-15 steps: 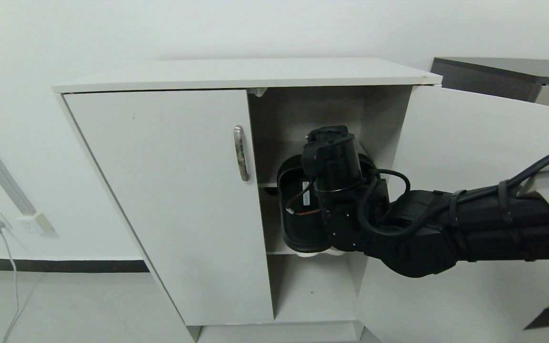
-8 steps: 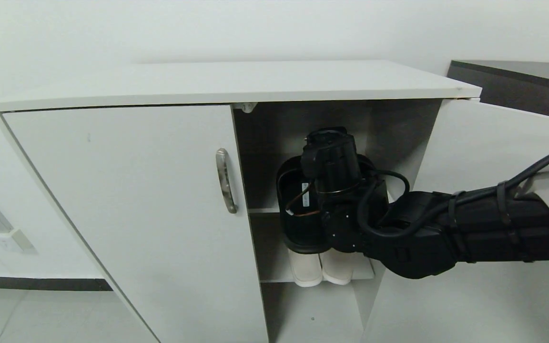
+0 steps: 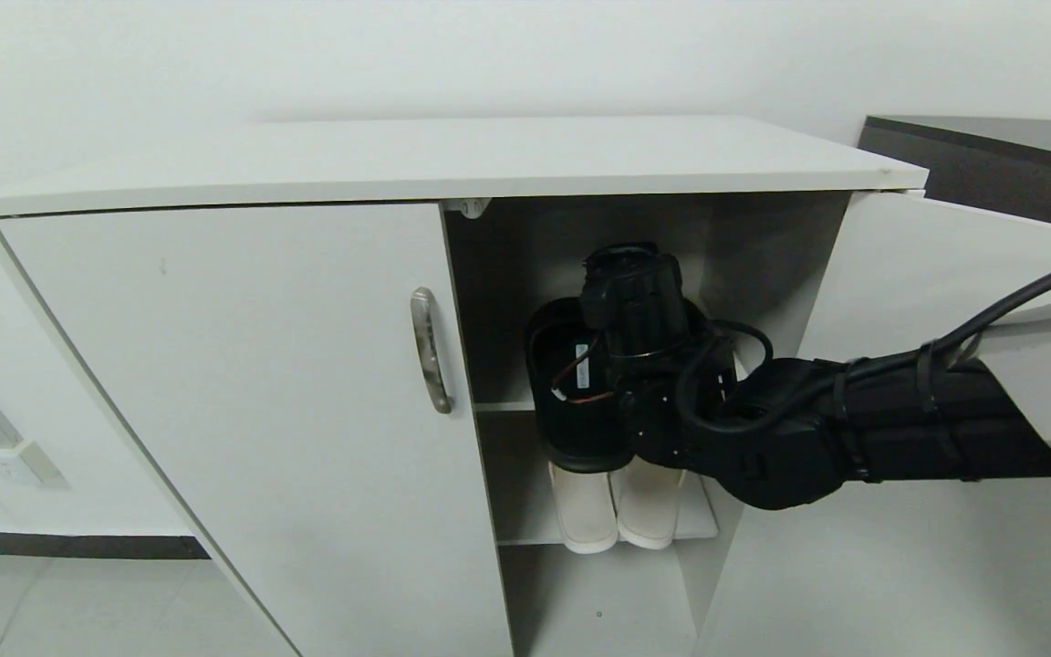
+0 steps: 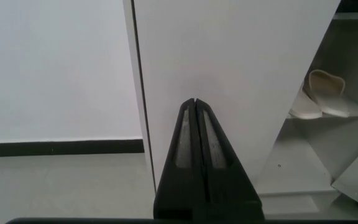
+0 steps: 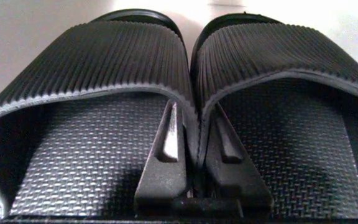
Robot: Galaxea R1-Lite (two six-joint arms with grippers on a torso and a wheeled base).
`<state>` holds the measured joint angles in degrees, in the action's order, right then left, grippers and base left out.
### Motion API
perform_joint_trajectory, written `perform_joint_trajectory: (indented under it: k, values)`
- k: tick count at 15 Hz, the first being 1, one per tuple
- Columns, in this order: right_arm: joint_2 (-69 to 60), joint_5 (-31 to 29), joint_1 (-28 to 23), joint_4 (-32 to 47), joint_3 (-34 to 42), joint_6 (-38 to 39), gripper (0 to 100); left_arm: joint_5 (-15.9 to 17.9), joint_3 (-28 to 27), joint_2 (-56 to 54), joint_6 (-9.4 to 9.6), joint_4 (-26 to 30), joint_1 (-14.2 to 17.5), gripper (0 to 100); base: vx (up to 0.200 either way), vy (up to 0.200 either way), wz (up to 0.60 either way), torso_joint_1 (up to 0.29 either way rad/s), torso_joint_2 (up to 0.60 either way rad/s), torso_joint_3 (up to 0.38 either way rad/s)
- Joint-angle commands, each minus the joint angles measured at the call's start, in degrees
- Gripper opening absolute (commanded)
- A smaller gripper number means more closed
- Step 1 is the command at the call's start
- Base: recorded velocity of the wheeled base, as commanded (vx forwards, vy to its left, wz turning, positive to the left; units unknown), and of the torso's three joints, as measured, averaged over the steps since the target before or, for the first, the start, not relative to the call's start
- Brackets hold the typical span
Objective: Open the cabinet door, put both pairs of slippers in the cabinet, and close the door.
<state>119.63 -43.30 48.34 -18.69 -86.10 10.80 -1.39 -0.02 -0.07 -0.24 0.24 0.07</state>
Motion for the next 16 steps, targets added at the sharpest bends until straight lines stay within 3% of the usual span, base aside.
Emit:
perform_joint_trajectory:
  k: [1, 4, 11, 16]
  values:
    - [1.8, 0.6, -0.7, 0.1, -1.3, 0.0, 0, 0.0, 0.0, 0.1, -0.02, 0.0, 0.0, 0, 0.000, 0.000, 0.00, 0.000, 0.00, 0.000]
    - [5.0, 1.1, -2.0, 0.6, -6.4, -0.5, 0, 0.0, 0.0, 0.1, -0.02, 0.0, 0.0, 0, 0.000, 0.000, 0.00, 0.000, 0.00, 0.000]
    - [10.2, 2.3, -4.7, 9.7, -21.5, -0.7, 0, -0.1, 0.0, 0.1, -0.11, 0.0, 0.0, 0, 0.000, 0.000, 0.00, 0.000, 0.00, 0.000]
    - [11.0, 2.3, -5.4, 10.0, -23.0, -1.0, 0, -0.4, 0.0, 0.1, -0.46, 0.0, 0.0, 0, 0.000, 0.000, 0.00, 0.000, 0.00, 0.000]
